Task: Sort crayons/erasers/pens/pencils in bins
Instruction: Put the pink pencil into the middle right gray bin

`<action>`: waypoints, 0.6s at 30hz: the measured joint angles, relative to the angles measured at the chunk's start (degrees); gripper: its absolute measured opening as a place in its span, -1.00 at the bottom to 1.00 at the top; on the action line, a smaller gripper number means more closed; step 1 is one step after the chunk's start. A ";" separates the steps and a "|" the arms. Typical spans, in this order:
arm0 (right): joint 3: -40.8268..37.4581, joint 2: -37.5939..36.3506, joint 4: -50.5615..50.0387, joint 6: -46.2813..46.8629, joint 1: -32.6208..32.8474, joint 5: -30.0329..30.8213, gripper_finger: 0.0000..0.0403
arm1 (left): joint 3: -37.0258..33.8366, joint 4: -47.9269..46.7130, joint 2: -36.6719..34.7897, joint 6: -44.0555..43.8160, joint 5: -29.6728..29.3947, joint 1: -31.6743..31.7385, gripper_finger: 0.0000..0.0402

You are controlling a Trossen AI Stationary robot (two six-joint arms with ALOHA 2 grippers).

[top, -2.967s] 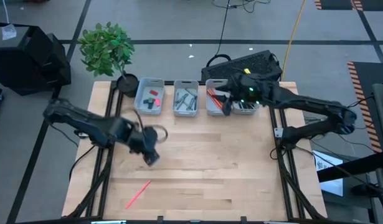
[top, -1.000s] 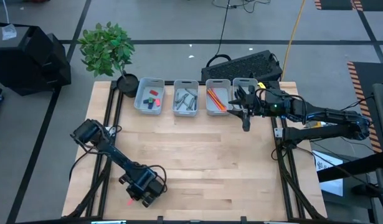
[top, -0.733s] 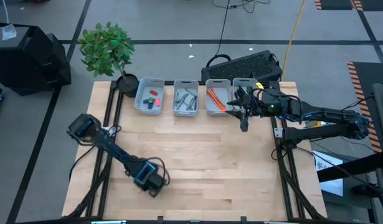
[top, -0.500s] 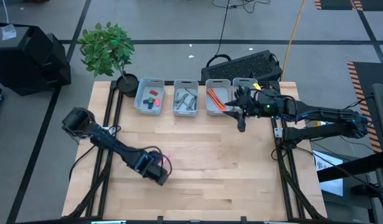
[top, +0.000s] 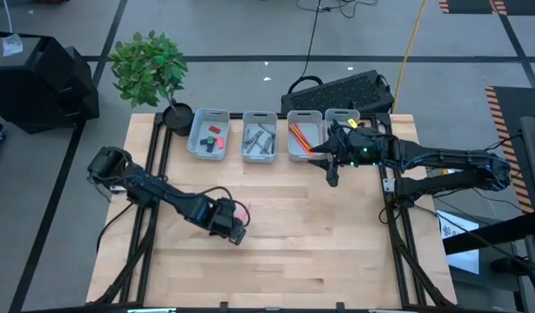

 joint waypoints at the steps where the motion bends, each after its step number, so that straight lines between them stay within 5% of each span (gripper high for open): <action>1: 0.00 0.20 0.04 0.01 0.02 -0.05 -0.16 | 0.00 -0.01 -0.02 -0.52 -0.59 0.44 -0.88; 11: 0.00 0.92 -0.05 1.30 0.37 0.06 -0.16 | 0.13 7.44 2.62 -5.61 -4.69 3.44 -0.27; 18: 0.00 0.92 -0.79 1.17 0.37 0.06 -0.16 | 8.45 1.02 9.71 -7.67 -10.95 1.78 -0.30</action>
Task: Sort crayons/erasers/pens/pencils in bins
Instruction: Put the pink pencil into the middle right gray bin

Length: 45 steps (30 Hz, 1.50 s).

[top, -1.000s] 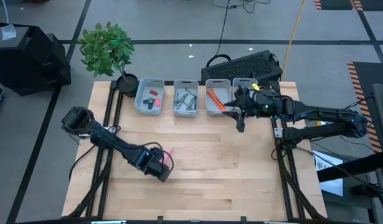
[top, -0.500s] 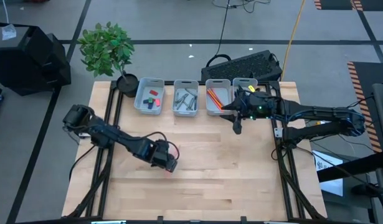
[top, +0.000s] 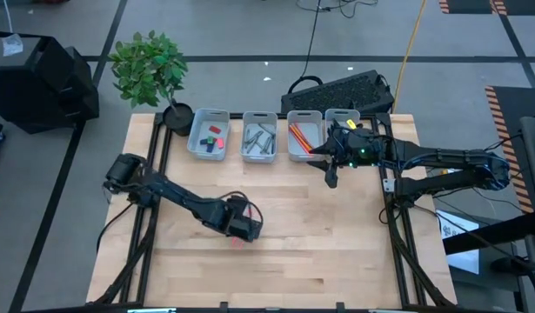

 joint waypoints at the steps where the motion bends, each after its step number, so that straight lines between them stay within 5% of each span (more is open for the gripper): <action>1: 0.00 0.00 -0.10 -0.02 0.00 0.00 -0.16 | 2.22 -3.55 1.19 0.06 -1.41 -0.14 -0.32; 6: 0.00 0.00 -1.67 -0.09 0.00 -0.23 -0.16 | 8.96 -13.09 5.20 -0.01 -8.31 -0.91 -0.40; 16: 0.00 -0.22 -4.64 0.39 0.06 -4.63 -0.16 | 5.12 -10.68 6.13 -6.47 -17.06 -2.37 -0.40; 45: 0.02 -0.02 -3.15 15.79 13.56 -2.67 -0.16 | 0.90 -1.44 8.63 -3.48 -17.46 -2.50 -0.40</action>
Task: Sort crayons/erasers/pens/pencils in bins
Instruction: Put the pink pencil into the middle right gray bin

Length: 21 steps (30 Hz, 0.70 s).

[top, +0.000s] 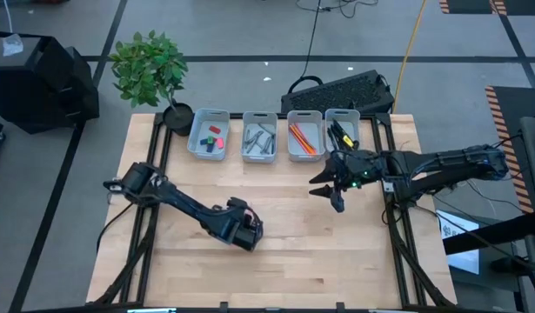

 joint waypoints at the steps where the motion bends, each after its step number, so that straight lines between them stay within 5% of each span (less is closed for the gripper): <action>1: 0.00 -0.02 0.11 1.08 0.43 0.50 -0.16 | 0.12 0.42 0.85 0.65 -0.35 -0.05 -0.40; 11: 0.00 -0.02 0.50 10.60 4.29 1.71 -0.16 | 0.26 1.24 4.61 -2.22 -9.48 -3.13 -0.42; 21: 0.00 -0.02 0.09 14.85 7.14 3.20 -0.16 | 0.13 1.59 6.35 -1.78 -13.95 -4.59 -0.92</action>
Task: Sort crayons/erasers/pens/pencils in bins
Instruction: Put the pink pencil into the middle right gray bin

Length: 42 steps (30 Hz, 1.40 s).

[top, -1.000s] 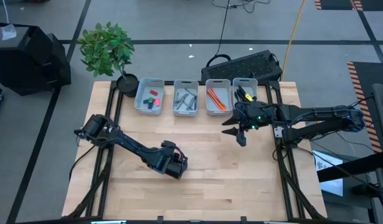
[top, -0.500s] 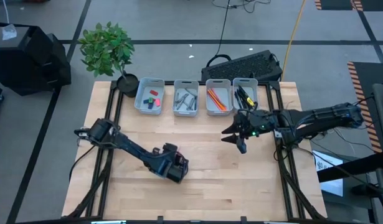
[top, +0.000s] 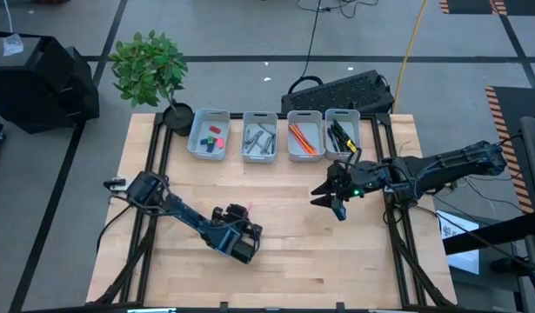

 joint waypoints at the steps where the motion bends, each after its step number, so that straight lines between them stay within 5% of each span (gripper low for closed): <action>1: 0.00 0.00 -0.02 0.31 0.26 0.02 -0.16 | 0.00 0.22 0.42 0.00 -0.67 -0.02 -0.94; 9: 0.00 0.02 -0.05 2.69 1.69 0.07 -0.16 | 0.09 0.31 2.99 -1.10 -1.45 0.09 -0.82; 26: -0.53 0.02 0.47 -1.02 2.17 2.65 -0.16 | -0.02 1.42 3.03 -0.40 -2.26 0.13 -0.91; 36: -17.28 0.06 17.85 -2.09 2.12 7.43 -0.16 | -0.09 2.37 2.35 0.67 -2.11 0.75 -0.88; 42: -24.37 0.07 22.97 -1.49 2.17 10.20 -0.16 | -0.33 4.33 -1.11 9.47 -1.43 1.72 -0.96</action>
